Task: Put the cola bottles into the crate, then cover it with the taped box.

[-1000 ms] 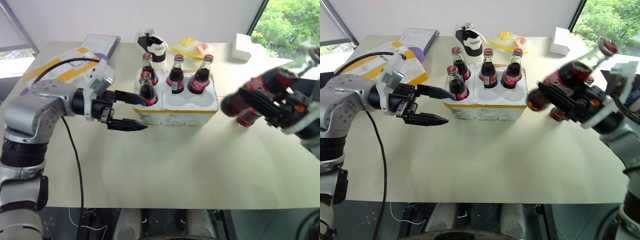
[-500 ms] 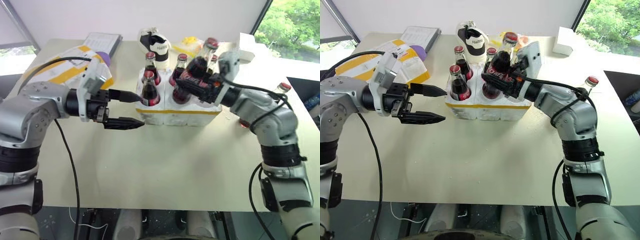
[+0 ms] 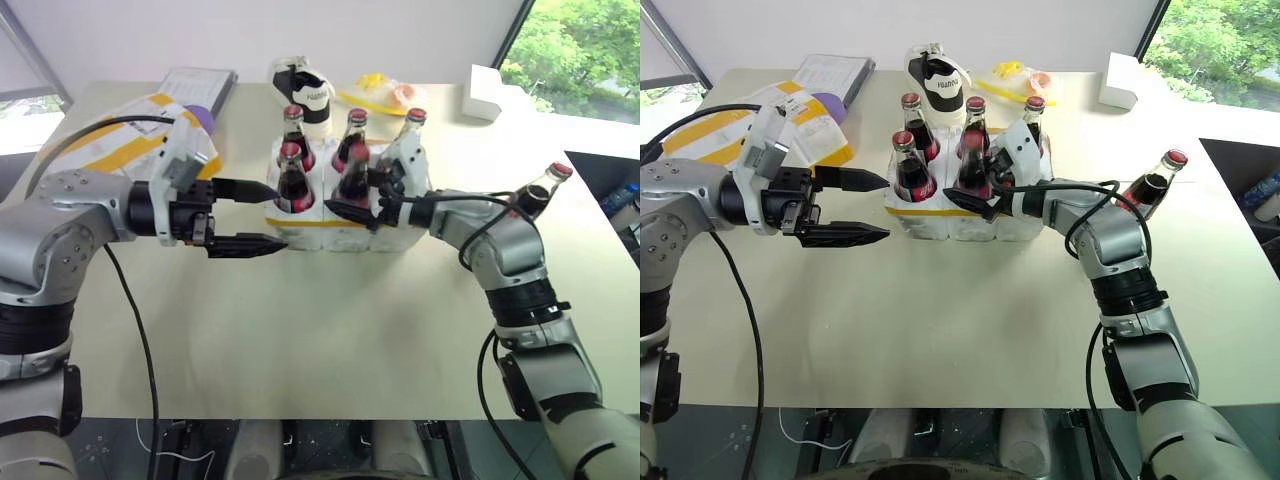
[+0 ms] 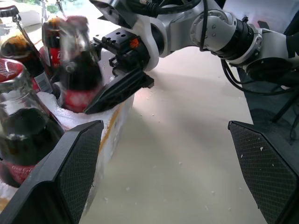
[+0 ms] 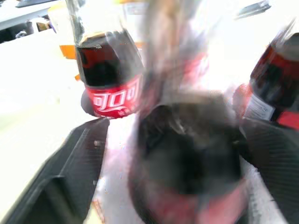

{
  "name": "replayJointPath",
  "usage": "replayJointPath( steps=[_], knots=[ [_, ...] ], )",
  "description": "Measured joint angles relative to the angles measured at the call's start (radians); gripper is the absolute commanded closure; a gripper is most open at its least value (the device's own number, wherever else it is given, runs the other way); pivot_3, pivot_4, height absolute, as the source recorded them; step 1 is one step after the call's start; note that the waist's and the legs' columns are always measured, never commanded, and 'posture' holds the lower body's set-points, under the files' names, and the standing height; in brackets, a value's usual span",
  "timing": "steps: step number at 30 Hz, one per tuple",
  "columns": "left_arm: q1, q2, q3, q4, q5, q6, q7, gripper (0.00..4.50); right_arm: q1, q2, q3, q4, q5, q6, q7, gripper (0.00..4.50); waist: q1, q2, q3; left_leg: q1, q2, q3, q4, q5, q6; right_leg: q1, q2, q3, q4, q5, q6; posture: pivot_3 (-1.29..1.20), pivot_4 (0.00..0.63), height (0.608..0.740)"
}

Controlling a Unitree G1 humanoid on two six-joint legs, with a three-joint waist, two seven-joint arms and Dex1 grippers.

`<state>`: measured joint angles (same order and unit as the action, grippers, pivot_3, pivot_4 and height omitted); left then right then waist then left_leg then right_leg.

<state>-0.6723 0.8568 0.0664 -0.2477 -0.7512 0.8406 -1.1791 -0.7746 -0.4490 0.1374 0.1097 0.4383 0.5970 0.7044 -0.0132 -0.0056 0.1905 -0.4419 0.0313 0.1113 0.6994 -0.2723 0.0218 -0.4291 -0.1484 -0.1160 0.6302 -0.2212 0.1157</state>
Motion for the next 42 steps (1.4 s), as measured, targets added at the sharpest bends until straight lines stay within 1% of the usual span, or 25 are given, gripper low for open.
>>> replayJointPath(
  steps=[4, 6, 9, 12, 15, 18, 20, 22, 25, 31, 34, 42],
  knots=[
    [-0.009, -0.001, -0.001, 0.000, -0.001, -0.002, 0.001, 0.00, 0.015, 0.000, -0.050, -0.033, 0.010, 0.031, -0.024, 0.08, 0.002, 0.000, 0.000, 0.000, 0.000, 0.000, 0.000, 0.000, 0.000, 0.000, 0.000, 0.000, 0.000, 0.000, 0.000, 0.00, 0.150, 0.740],
    [-0.020, -0.008, -0.008, 0.004, -0.002, -0.003, -0.002, 0.00, 0.065, -0.015, -0.098, -0.119, 0.026, 0.066, -0.049, 0.08, 0.008, 0.000, 0.000, -0.001, 0.000, 0.000, 0.000, 0.000, 0.000, 0.000, 0.000, -0.001, 0.000, 0.000, 0.000, 0.00, 0.150, 0.740],
    [-0.047, -0.014, -0.016, 0.025, -0.001, -0.005, -0.014, 0.00, 0.215, -0.077, -0.208, -0.326, 0.081, 0.163, -0.101, 0.08, 0.021, 0.000, 0.000, -0.001, 0.000, 0.000, -0.001, 0.000, 0.000, 0.000, 0.000, -0.001, -0.001, 0.000, 0.000, 0.00, 0.150, 0.740],
    [-0.056, -0.019, -0.025, 0.052, 0.006, -0.019, -0.028, 0.00, 0.361, -0.100, -0.326, -0.513, 0.156, 0.270, -0.164, 0.08, 0.026, 0.000, 0.000, 0.000, 0.000, 0.000, 0.000, 0.000, 0.000, 0.000, 0.000, -0.001, -0.001, 0.000, 0.000, 0.00, 0.150, 0.740],
    [-0.083, -0.040, -0.059, 0.092, 0.025, -0.043, -0.054, 0.00, 0.530, -0.101, -0.462, -0.709, 0.265, 0.396, -0.249, 0.08, 0.027, 0.000, 0.000, 0.000, 0.000, 0.000, 0.000, 0.000, 0.000, 0.000, -0.001, -0.001, -0.002, 0.000, 0.000, 0.00, 0.150, 0.740],
    [-0.117, -0.063, -0.097, 0.138, 0.050, -0.065, -0.080, 0.00, 0.644, -0.094, -0.541, -0.815, 0.319, 0.448, -0.318, 0.08, 0.025, 0.000, 0.000, 0.001, 0.000, -0.001, 0.000, 0.000, 0.000, 0.000, 0.000, 0.000, -0.002, 0.000, 0.000, 0.00, 0.150, 0.740],
    [-0.148, -0.079, -0.112, 0.172, 0.067, -0.084, -0.098, 0.00, 0.728, -0.068, -0.599, -0.848, 0.318, 0.455, -0.377, 0.08, 0.026, -0.001, -0.001, 0.001, 0.000, -0.001, 0.000, 0.000, 0.000, 0.000, 0.000, 0.000, -0.001, 0.000, 0.000, 0.00, 0.150, 0.740],
    [-0.168, -0.087, -0.117, 0.194, 0.076, -0.094, -0.110, 0.00, 0.792, -0.043, -0.652, -0.851, 0.292, 0.433, -0.426, 0.08, 0.026, -0.001, -0.001, 0.001, 0.000, -0.001, 0.000, 0.000, 0.000, 0.000, -0.001, 0.000, -0.001, 0.000, 0.000, 0.00, 0.150, 0.740],
    [-0.171, -0.106, -0.127, 0.209, 0.088, -0.108, -0.126, 0.00, 0.841, -0.017, -0.713, -0.850, 0.271, 0.368, -0.464, 0.08, 0.024, -0.001, -0.001, 0.001, 0.000, -0.002, 0.000, 0.000, 0.000, 0.000, 0.000, 0.000, -0.001, 0.000, 0.000, 0.00, 0.150, 0.740],
    [-0.171, -0.114, -0.131, 0.212, 0.109, -0.128, -0.136, 0.00, 0.854, -0.004, -0.744, -0.786, 0.197, 0.265, -0.506, 0.08, 0.024, -0.001, -0.001, 0.001, 0.000, -0.003, 0.000, 0.000, 0.000, 0.000, 0.000, 0.000, -0.001, 0.000, 0.000, 0.00, 0.150, 0.740],
    [-0.170, -0.114, -0.131, 0.220, 0.110, -0.128, -0.135, 0.00, 0.836, -0.005, -0.742, -0.722, 0.167, 0.224, -0.510, 0.08, 0.025, -0.001, -0.001, 0.001, 0.000, -0.003, 0.000, 0.000, 0.000, 0.000, 0.000, 0.000, -0.001, 0.000, 0.000, 0.00, 0.150, 0.740],
    [-0.167, -0.106, -0.125, 0.204, 0.109, -0.123, -0.123, 0.00, 0.703, -0.027, -0.689, -0.515, 0.107, 0.098, -0.473, 0.08, 0.024, -0.001, -0.001, 0.001, 0.000, -0.003, 0.000, 0.000, 0.000, 0.000, -0.001, 0.001, -0.001, 0.000, 0.000, 0.00, 0.150, 0.740]
  ],
)
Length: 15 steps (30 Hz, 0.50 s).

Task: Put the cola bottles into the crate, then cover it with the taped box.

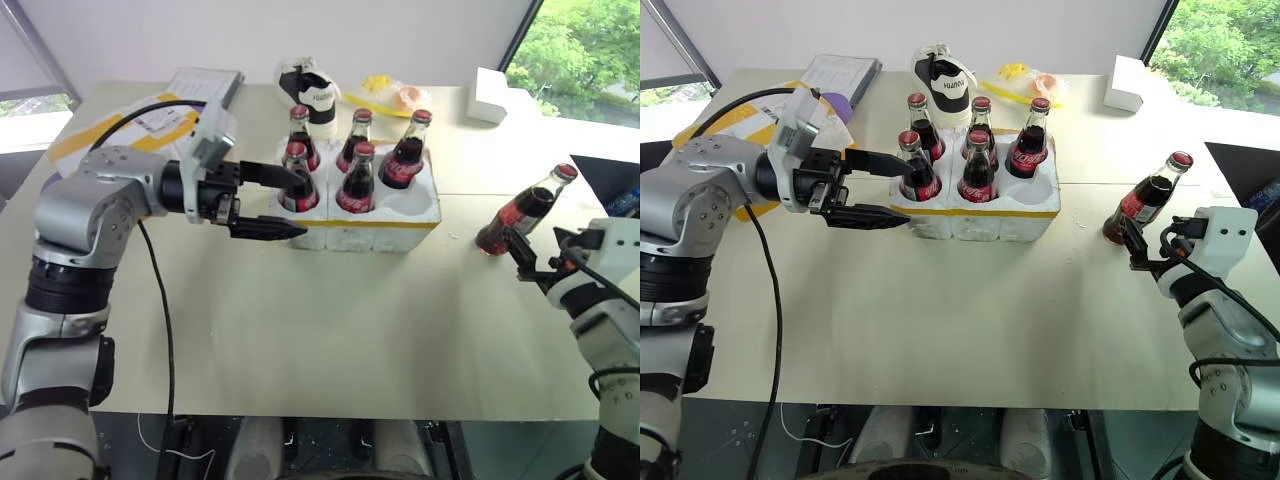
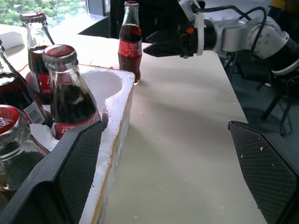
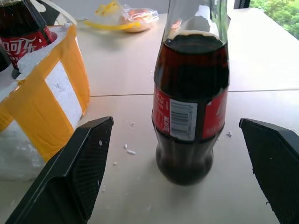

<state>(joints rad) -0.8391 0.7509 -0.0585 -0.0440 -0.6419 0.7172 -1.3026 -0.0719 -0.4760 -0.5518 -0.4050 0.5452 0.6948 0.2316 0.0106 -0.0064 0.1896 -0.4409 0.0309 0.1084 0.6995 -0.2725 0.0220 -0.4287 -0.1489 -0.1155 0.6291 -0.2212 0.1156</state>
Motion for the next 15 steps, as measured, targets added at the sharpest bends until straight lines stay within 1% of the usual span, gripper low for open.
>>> replayJointPath(
  steps=[7, 15],
  knots=[
    [0.006, 0.024, 0.026, -0.038, -0.009, 0.026, 0.023, 0.00, -0.114, -0.022, 0.084, 0.244, -0.080, -0.124, 0.061, 0.08, -0.003, 0.000, 0.000, 0.000, 0.000, 0.000, 0.000, 0.000, 0.000, 0.000, 0.000, 0.000, 0.000, 0.000, 0.000, 0.00, 0.150, 0.740],
    [0.047, 0.042, 0.047, -0.094, -0.036, 0.064, 0.047, 0.00, -0.258, -0.047, 0.141, 0.490, -0.145, -0.242, 0.115, 0.08, -0.006, 0.000, 0.000, 0.000, 0.000, 0.001, 0.000, 0.000, 0.000, 0.000, 0.000, 0.000, 0.000, 0.000, 0.000, 0.00, 0.150, 0.740]
  ],
)
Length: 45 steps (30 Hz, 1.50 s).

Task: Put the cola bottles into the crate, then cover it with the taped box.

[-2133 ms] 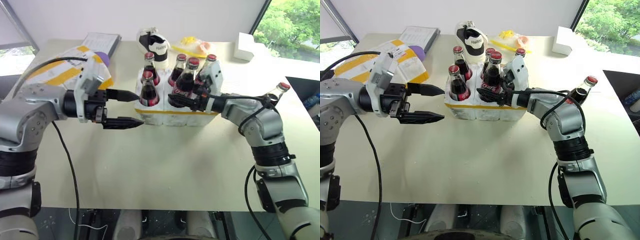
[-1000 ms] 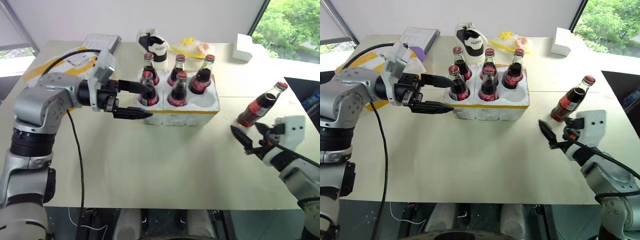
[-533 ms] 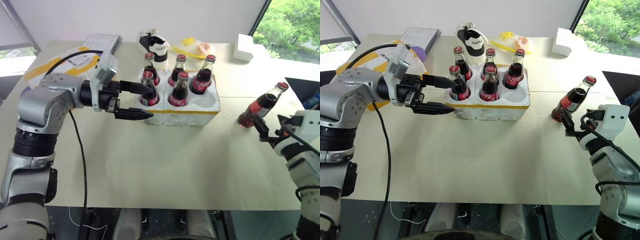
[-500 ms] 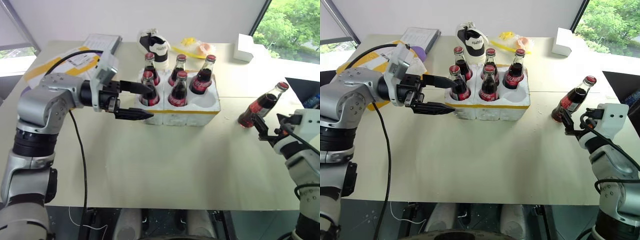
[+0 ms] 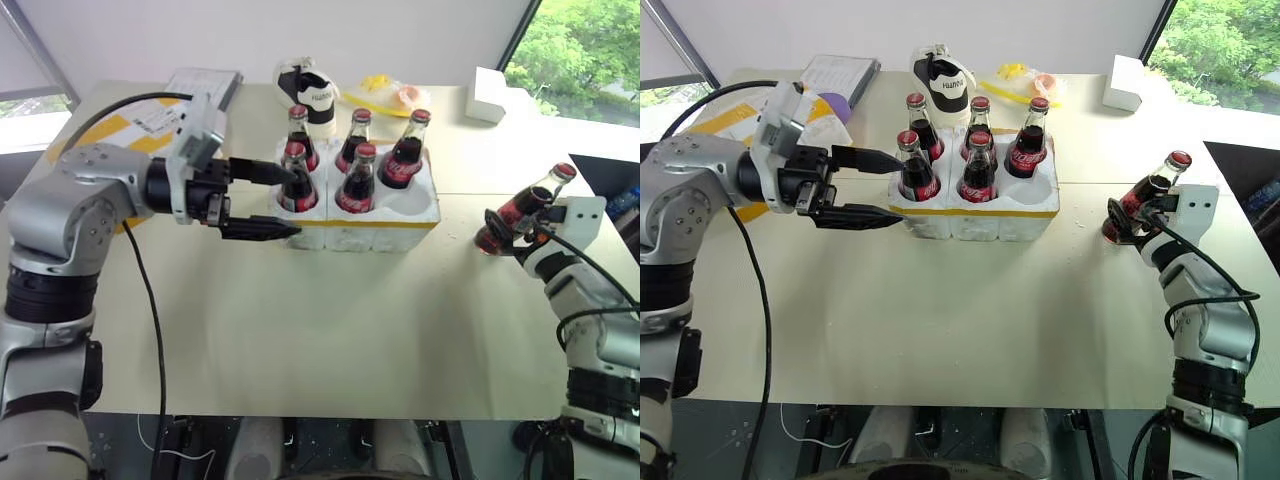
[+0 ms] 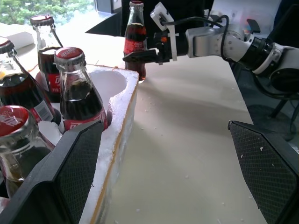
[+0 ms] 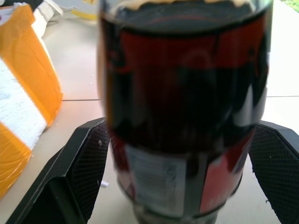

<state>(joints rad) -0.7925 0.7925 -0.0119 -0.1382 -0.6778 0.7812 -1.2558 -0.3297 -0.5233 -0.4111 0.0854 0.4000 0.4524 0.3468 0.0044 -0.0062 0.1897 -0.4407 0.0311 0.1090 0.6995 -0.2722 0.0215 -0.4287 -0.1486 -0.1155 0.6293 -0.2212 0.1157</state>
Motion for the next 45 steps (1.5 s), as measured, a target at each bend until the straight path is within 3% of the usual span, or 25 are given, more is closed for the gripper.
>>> replayJointPath(
  steps=[4, 13, 23, 29, 39, 41, 42, 43, 45],
  knots=[
    [0.004, 0.004, 0.004, -0.019, -0.011, 0.015, 0.009, 0.00, -0.026, -0.001, 0.007, 0.046, -0.006, -0.026, 0.016, 1.68, 0.002, 0.000, 0.000, 0.000, 0.000, 0.000, 0.000, 0.000, 0.000, 0.000, 0.000, 0.000, 0.000, 0.000, 0.000, 0.00, 0.150, 0.740],
    [0.018, 0.012, 0.026, -0.033, -0.024, 0.018, 0.021, 0.00, -0.031, -0.002, 0.011, -0.077, 0.053, 0.029, 0.038, 1.68, -0.001, 0.005, 0.003, 0.000, 0.000, 0.000, 0.000, 0.000, 0.000, -0.001, 0.000, 0.000, 0.000, 0.000, 0.000, 0.00, 0.150, 0.740],
    [0.026, 0.011, 0.027, -0.034, -0.029, 0.018, 0.038, 0.00, -0.261, 0.026, 0.124, -0.302, 0.253, 0.182, 0.082, 1.68, -0.012, 0.005, 0.003, -0.001, 0.000, 0.000, 0.000, 0.000, -0.001, 0.000, 0.000, 0.000, 0.000, 0.000, 0.000, 0.00, 0.150, 0.740],
    [0.026, 0.011, 0.028, -0.034, -0.031, 0.018, 0.051, 0.00, -0.276, 0.037, 0.261, -0.240, 0.197, 0.187, 0.122, 1.68, -0.012, 0.005, 0.003, -0.001, 0.000, 0.001, 0.000, 0.000, 0.000, -0.001, 0.000, 0.000, 0.000, 0.000, 0.000, 0.00, 0.150, 0.740],
    [0.048, 0.027, 0.046, -0.060, -0.040, 0.022, 0.078, 0.00, -0.253, -0.008, 0.374, -0.174, 0.060, 0.156, 0.225, 1.68, -0.017, 0.005, 0.003, -0.001, 0.000, 0.001, 0.000, 0.000, 0.000, -0.001, 0.000, 0.000, 0.001, 0.000, 0.000, 0.00, 0.150, 0.740],
    [0.050, 0.028, 0.047, -0.060, -0.043, 0.022, 0.082, 0.00, -0.263, -0.008, 0.389, -0.148, 0.039, 0.147, 0.249, 0.61, -0.016, 0.005, 0.003, -0.001, 0.000, 0.001, 0.000, 0.000, 0.000, -0.001, 0.000, 0.000, 0.001, 0.000, 0.000, 0.00, 0.150, 0.740],
    [0.051, 0.028, 0.047, -0.060, -0.042, 0.022, 0.084, 0.00, -0.269, -0.008, 0.396, -0.136, 0.031, 0.140, 0.262, 0.31, -0.017, 0.004, 0.003, -0.001, 0.000, 0.001, 0.000, 0.000, 0.000, -0.001, 0.000, 0.000, 0.001, 0.000, 0.000, 0.00, 0.150, 0.740],
    [0.052, 0.028, 0.047, -0.060, -0.042, 0.021, 0.087, 0.00, -0.281, -0.007, 0.403, -0.121, 0.020, 0.132, 0.273, 0.07, -0.017, 0.004, 0.003, -0.001, 0.000, 0.001, 0.000, 0.000, 0.000, -0.001, 0.000, 0.000, 0.001, 0.000, 0.000, 0.00, 0.150, 0.740],
    [0.052, 0.028, 0.047, -0.060, -0.041, 0.019, 0.093, 0.00, -0.301, -0.003, 0.413, -0.093, 0.005, 0.126, 0.283, 0.07, -0.020, 0.004, 0.002, 0.000, 0.000, 0.001, 0.000, 0.000, 0.000, 0.000, 0.000, 0.000, 0.000, 0.000, 0.000, 0.00, 0.150, 0.740]
  ],
)
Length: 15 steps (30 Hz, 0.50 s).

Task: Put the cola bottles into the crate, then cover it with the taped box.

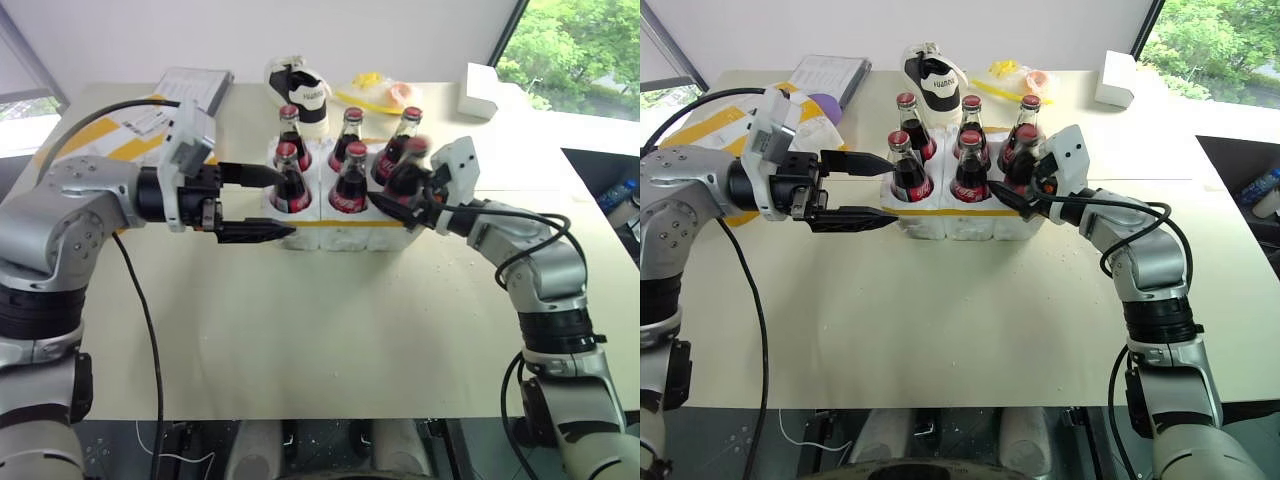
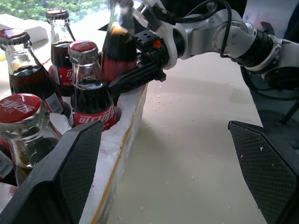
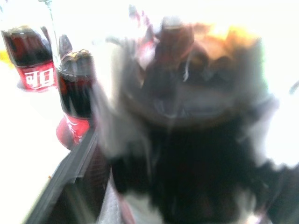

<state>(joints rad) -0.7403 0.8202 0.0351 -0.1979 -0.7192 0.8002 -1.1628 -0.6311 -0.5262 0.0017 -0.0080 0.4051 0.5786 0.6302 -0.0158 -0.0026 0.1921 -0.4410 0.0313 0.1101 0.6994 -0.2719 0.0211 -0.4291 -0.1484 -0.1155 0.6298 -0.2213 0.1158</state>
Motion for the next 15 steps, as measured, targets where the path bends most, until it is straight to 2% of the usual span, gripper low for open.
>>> replayJointPath(
  steps=[3, 7, 11, 15],
  knots=[
    [0.036, 0.010, 0.012, -0.007, 0.028, -0.024, 0.028, 0.00, -0.025, 0.009, 0.005, 0.037, -0.029, -0.016, -0.001, 0.07, -0.003, 0.000, 0.000, 0.001, 0.000, 0.000, 0.000, 0.000, 0.000, 0.000, 0.000, 0.000, 0.000, 0.000, 0.000, 0.00, 0.150, 0.740],
    [0.166, 0.060, 0.050, -0.034, 0.127, -0.094, 0.115, 0.00, -0.026, -0.005, -0.008, 0.034, -0.027, -0.002, 0.006, 0.07, 0.000, 0.000, 0.000, 0.001, 0.000, 0.000, -0.001, 0.000, 0.000, 0.000, 0.000, 0.000, 0.000, 0.000, 0.000, 0.00, 0.150, 0.740],
    [0.337, 0.117, 0.159, -0.080, 0.239, -0.133, 0.238, 0.00, 0.019, -0.086, -0.071, -0.029, -0.004, 0.031, 0.035, 0.07, 0.009, 0.000, 0.000, -0.001, 0.000, 0.000, -0.001, 0.000, 0.000, 0.000, -0.001, -0.001, -0.001, 0.000, 0.000, 0.00, 0.150, 0.740],
    [0.605, 0.187, 0.310, -0.137, 0.443, -0.242, 0.358, 0.00, 0.072, -0.199, -0.191, -0.119, 0.079, 0.109, 0.078, 0.07, 0.005, 0.000, 0.000, -0.001, 0.000, 0.000, -0.001, -0.001, 0.001, -0.001, -0.001, 0.000, -0.003, 0.000, 0.000, 0.00, 0.150, 0.740]
  ],
)
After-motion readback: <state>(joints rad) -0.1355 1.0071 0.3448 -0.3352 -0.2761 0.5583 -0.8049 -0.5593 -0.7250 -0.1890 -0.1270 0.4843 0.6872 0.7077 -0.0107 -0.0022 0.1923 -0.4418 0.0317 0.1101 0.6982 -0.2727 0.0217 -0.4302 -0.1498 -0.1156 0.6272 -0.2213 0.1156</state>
